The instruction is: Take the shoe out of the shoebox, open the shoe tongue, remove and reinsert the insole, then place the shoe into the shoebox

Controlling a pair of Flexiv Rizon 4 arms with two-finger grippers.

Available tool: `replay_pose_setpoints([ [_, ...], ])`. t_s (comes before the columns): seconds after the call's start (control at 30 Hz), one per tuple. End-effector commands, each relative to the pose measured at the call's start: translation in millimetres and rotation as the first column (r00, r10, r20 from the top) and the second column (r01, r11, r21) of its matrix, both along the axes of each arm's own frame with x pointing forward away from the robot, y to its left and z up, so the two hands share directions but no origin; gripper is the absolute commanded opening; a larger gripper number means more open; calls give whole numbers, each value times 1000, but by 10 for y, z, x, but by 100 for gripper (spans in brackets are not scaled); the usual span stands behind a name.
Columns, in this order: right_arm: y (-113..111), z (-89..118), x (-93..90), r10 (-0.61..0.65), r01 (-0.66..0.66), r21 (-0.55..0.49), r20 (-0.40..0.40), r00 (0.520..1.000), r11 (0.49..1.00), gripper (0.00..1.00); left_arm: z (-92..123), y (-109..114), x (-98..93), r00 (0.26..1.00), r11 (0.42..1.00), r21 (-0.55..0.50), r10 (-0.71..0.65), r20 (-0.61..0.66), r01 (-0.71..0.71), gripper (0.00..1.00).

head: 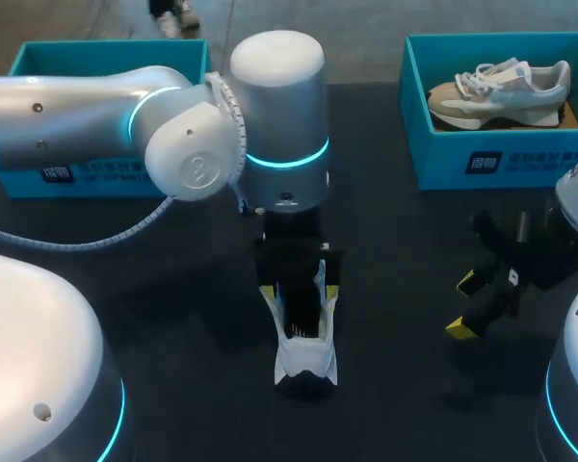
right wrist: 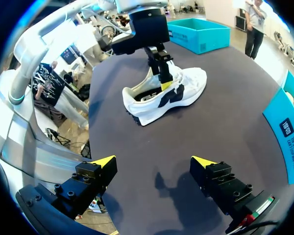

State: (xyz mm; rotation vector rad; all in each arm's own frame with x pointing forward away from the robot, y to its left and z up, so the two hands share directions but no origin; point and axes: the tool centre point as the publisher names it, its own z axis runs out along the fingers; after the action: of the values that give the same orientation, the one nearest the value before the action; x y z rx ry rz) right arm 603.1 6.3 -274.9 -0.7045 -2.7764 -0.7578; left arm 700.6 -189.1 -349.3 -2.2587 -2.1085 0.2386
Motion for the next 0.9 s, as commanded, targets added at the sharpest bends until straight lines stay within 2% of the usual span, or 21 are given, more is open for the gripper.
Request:
replay_pose_setpoints([
  [0.03, -3, 0, -18, -1, 1, 0, 2, 1000, 1000, 100, 25, 2, 53, 1000, 1000, -8, 0, -2, 0, 89],
  [0.37, -3, 0, -18, -1, 1, 0, 2, 1000, 1000, 100, 157, -5, 214, 1000, 999, -29, 19, 19, -18, 89],
  [0.73, -3, 0, -18, -1, 1, 0, 2, 1000, 1000, 100, 419, 98, 348, 996, 999, -36, 37, 81, -34, 89],
  [0.9, -3, 0, -18, -1, 1, 0, 2, 1000, 1000, 100, 549, 157, 469, 991, 997, -45, 64, 115, -59, 88],
])
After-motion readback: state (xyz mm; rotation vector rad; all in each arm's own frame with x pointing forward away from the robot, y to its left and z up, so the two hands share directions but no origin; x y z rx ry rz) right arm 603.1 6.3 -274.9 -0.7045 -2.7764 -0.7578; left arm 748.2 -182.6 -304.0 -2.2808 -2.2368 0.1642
